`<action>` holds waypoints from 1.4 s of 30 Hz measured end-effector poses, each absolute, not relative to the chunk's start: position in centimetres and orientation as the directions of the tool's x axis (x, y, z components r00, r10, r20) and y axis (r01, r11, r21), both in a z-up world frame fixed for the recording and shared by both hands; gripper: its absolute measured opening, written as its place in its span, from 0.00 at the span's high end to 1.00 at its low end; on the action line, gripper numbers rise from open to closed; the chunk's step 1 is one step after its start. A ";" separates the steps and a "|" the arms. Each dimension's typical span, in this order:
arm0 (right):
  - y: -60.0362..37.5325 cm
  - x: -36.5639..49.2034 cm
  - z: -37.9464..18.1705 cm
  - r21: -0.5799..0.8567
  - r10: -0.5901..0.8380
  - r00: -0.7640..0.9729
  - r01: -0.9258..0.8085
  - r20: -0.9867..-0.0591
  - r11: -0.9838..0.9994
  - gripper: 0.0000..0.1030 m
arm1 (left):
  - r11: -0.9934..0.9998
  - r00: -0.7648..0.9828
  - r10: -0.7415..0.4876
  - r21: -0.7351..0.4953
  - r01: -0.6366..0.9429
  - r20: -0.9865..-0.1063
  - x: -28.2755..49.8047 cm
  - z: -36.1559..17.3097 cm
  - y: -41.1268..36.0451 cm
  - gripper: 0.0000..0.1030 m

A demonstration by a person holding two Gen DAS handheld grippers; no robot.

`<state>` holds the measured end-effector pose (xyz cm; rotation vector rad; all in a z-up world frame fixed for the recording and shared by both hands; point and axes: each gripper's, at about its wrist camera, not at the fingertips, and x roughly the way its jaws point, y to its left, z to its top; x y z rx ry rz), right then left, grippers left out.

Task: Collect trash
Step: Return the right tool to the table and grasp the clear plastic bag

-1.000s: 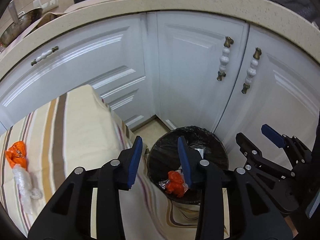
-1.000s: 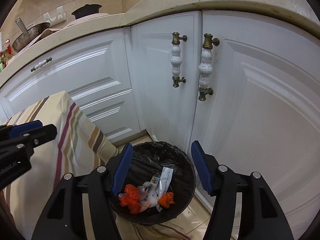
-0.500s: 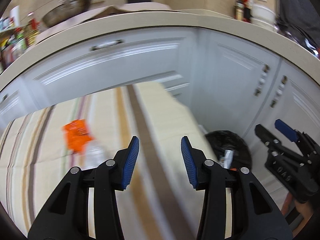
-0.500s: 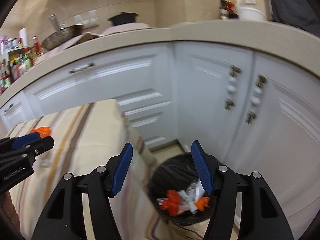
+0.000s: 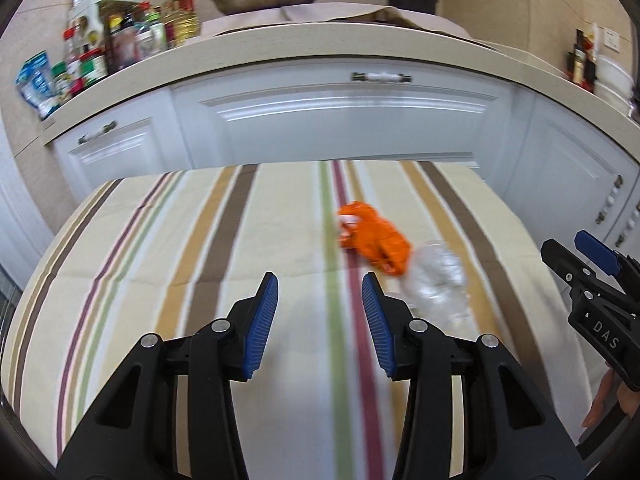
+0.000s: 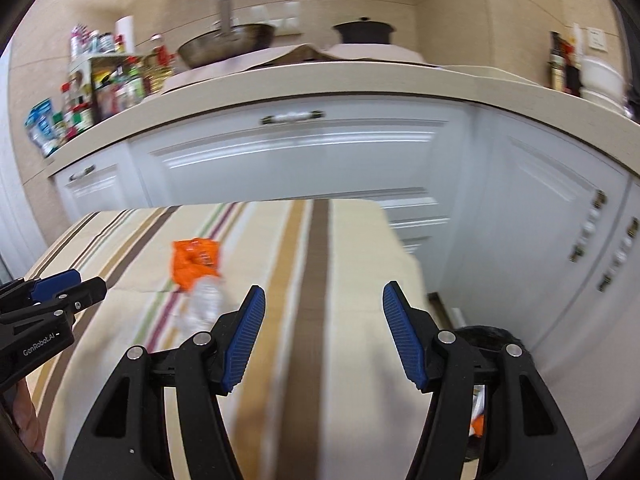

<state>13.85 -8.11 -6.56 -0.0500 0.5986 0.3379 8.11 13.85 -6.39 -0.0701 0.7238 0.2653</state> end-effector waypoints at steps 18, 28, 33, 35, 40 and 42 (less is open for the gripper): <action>-0.5 15.2 -9.0 0.028 0.339 0.690 -0.419 -0.640 0.907 0.42 | 0.914 0.657 0.298 0.009 -0.405 -0.693 5.8 -8.2 22.0 0.59; 0.1 16.3 -10.0 0.038 0.333 0.647 -0.425 -0.686 0.904 0.49 | 0.914 0.650 0.291 0.005 -0.405 -0.702 6.1 -8.8 22.1 0.59; 0.0 16.2 -9.9 0.074 0.367 0.627 -0.443 -0.687 0.894 0.70 | 0.920 0.652 0.281 0.003 -0.393 -0.704 6.4 -8.9 21.5 0.59; -0.1 16.1 -9.8 0.072 0.368 0.633 -0.443 -0.681 0.894 0.71 | 0.924 0.656 0.272 0.001 -0.382 -0.704 6.7 -8.9 21.1 0.58; -1.0 15.9 -9.4 0.071 0.364 0.649 -0.431 -0.668 0.899 0.73 | 0.939 0.670 0.245 -0.002 -0.345 -0.700 7.7 -8.7 19.3 0.58; -1.6 15.9 -9.3 0.068 0.358 0.658 -0.423 -0.662 0.903 0.73 | 0.944 0.675 0.233 -0.004 -0.330 -0.700 8.1 -8.7 18.5 0.58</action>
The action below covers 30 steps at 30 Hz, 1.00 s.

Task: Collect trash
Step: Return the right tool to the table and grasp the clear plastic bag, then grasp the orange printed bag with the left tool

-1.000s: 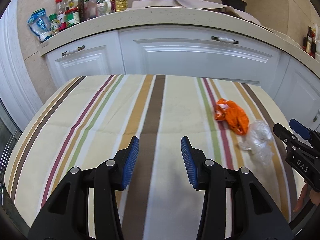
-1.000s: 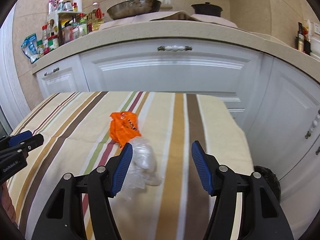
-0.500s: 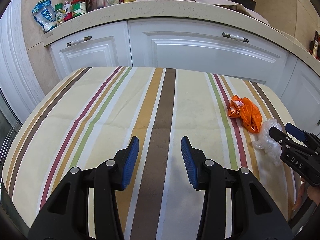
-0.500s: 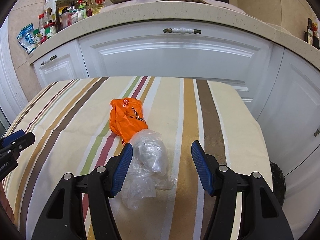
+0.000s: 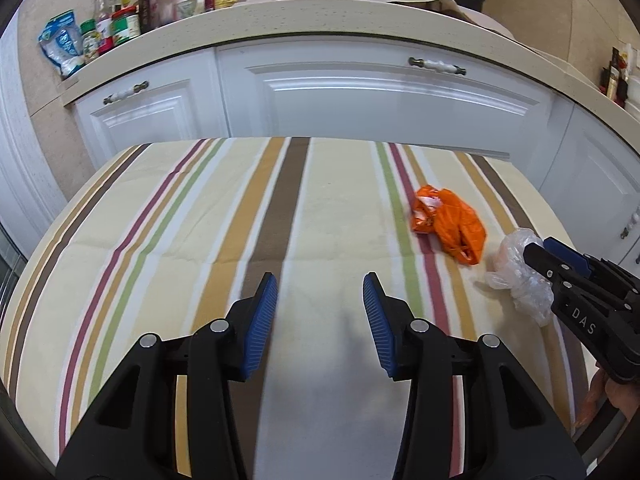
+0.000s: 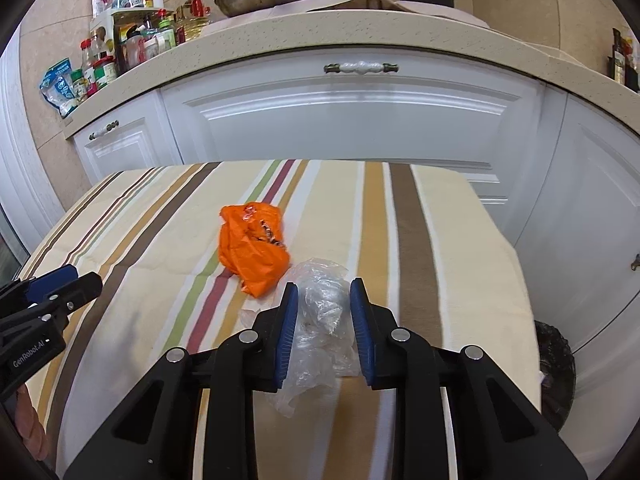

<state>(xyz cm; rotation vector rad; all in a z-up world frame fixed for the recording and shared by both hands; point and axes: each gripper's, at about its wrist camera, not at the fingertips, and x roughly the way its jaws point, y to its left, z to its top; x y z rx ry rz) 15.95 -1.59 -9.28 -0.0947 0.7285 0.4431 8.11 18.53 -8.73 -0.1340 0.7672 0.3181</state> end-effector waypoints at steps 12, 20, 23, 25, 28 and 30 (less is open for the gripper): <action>-5.5 16.8 -8.2 0.048 0.303 0.716 -0.353 -0.628 0.934 0.73 | 0.965 0.696 0.184 -0.009 -0.264 -0.694 10.8 -8.5 15.0 0.57; -8.8 17.6 -7.8 0.037 0.252 0.746 -0.292 -0.616 0.956 0.73 | 0.974 0.705 0.156 -0.012 -0.227 -0.692 13.0 -8.7 12.7 0.51; -10.1 17.9 -7.7 0.046 0.240 0.753 -0.270 -0.613 0.962 0.73 | 0.977 0.708 0.147 -0.008 -0.211 -0.691 14.1 -8.7 11.8 0.51; -10.7 18.1 -7.7 0.050 0.237 0.756 -0.262 -0.610 0.964 0.73 | 0.978 0.710 0.143 -0.010 -0.207 -0.690 14.8 -8.7 11.4 0.51; -11.0 18.3 -7.8 0.056 0.242 0.757 -0.263 -0.608 0.963 0.73 | 0.977 0.709 0.144 -0.013 -0.211 -0.690 15.8 -8.9 11.2 0.50; -11.0 18.6 -7.9 0.059 0.248 0.755 -0.269 -0.607 0.961 0.73 | 0.976 0.705 0.149 -0.010 -0.216 -0.694 16.4 -9.2 11.1 0.50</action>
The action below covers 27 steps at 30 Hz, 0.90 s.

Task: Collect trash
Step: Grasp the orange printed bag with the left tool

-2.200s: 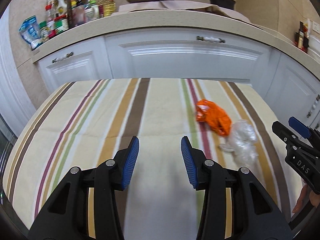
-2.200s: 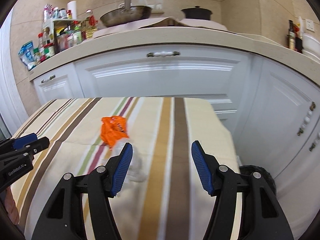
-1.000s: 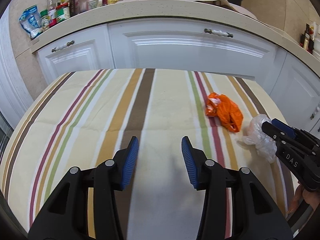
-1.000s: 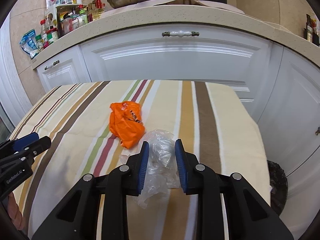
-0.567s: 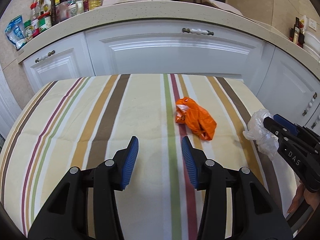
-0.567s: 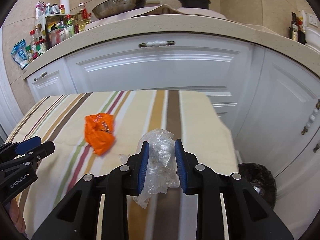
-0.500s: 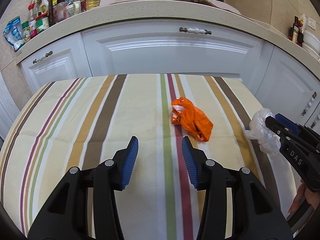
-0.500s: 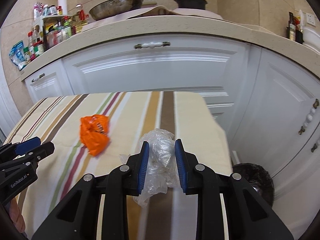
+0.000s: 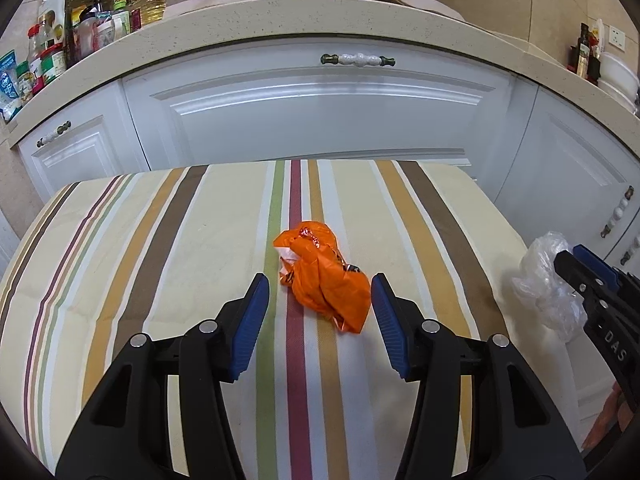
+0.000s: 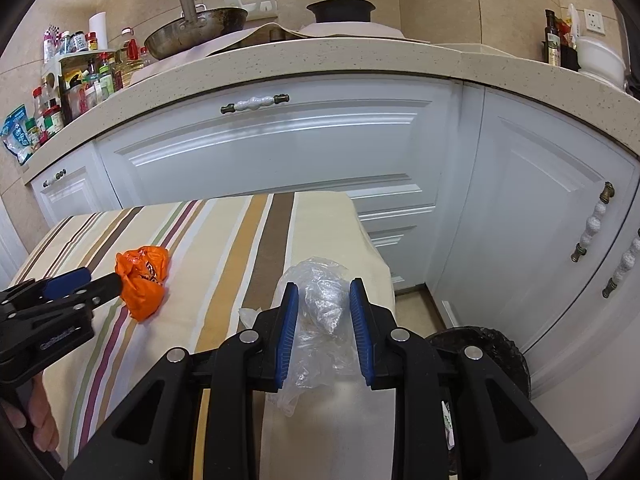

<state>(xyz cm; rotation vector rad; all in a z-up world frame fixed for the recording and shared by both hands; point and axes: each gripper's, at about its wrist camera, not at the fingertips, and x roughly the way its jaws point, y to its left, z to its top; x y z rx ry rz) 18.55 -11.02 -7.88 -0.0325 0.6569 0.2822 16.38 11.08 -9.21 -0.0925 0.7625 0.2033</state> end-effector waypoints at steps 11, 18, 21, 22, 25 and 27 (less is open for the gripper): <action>-11.5 19.2 -8.5 0.073 0.257 0.748 -0.270 -0.612 0.960 0.73 | 0.976 0.687 0.148 -0.009 -0.219 -0.711 18.3 -10.6 10.9 0.52; -11.4 19.3 -8.5 0.074 0.258 0.745 -0.271 -0.615 0.960 0.73 | 0.981 0.702 0.122 -0.023 -0.194 -0.701 18.3 -10.6 10.7 0.87; -11.4 19.2 -8.4 0.074 0.258 0.746 -0.271 -0.614 0.960 0.73 | 0.983 0.701 0.117 -0.018 -0.182 -0.703 18.2 -10.5 10.7 0.94; -11.4 19.2 -8.4 0.074 0.258 0.746 -0.271 -0.614 0.960 0.73 | 0.983 0.701 0.116 -0.018 -0.181 -0.703 18.0 -10.5 10.7 0.95; -11.3 19.1 -8.3 0.073 0.258 0.747 -0.272 -0.613 0.960 0.73 | 0.983 0.702 0.115 -0.022 -0.183 -0.703 17.6 -10.4 11.0 0.95; -11.3 18.8 -8.2 0.071 0.258 0.749 -0.273 -0.610 0.959 0.73 | 0.982 0.707 0.111 -0.031 -0.186 -0.698 17.1 -9.9 11.2 0.95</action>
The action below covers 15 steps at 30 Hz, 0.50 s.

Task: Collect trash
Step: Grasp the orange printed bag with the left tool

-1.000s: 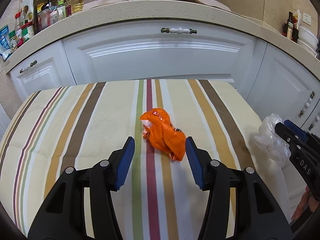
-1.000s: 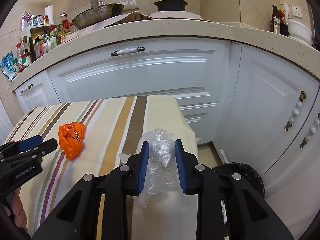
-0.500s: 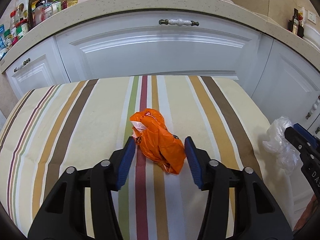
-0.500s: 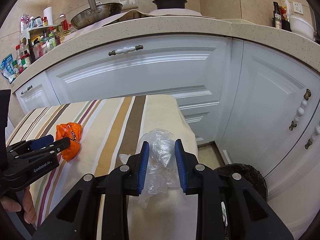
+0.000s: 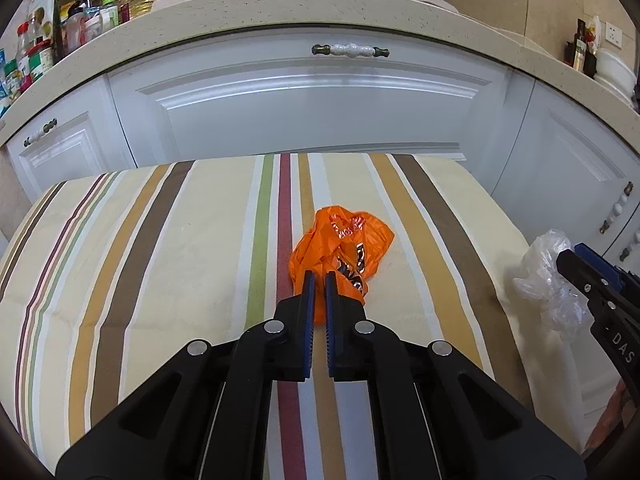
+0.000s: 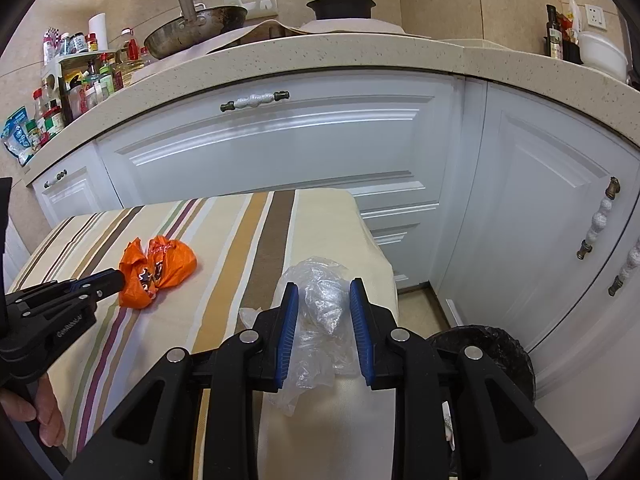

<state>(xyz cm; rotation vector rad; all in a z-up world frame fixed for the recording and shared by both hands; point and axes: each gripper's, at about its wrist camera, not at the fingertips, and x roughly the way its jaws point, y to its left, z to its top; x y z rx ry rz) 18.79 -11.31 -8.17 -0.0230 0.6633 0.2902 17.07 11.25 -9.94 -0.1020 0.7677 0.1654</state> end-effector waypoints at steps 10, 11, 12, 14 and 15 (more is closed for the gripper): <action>-11.5 18.0 -7.8 0.072 0.264 0.750 -0.278 -0.606 0.958 0.73 | 0.985 0.720 0.117 -0.011 -0.171 -0.684 14.7 -8.7 11.5 1.00; -11.5 17.8 -7.7 0.072 0.264 0.751 -0.279 -0.605 0.958 0.73 | 0.986 0.717 0.109 -0.017 -0.166 -0.689 14.6 -8.7 11.5 1.00; -11.5 17.7 -7.7 0.072 0.265 0.751 -0.280 -0.604 0.957 0.73 | 0.986 0.711 0.099 -0.026 -0.163 -0.696 14.6 -8.8 11.7 1.00; -11.5 17.5 -7.7 0.074 0.266 0.751 -0.280 -0.604 0.957 0.73 | 0.983 0.712 0.099 -0.042 -0.178 -0.695 14.5 -8.8 11.9 0.97; -11.5 17.4 -7.7 0.075 0.267 0.752 -0.280 -0.603 0.957 0.73 | 0.982 0.714 0.100 -0.049 -0.185 -0.693 14.5 -8.8 12.0 0.90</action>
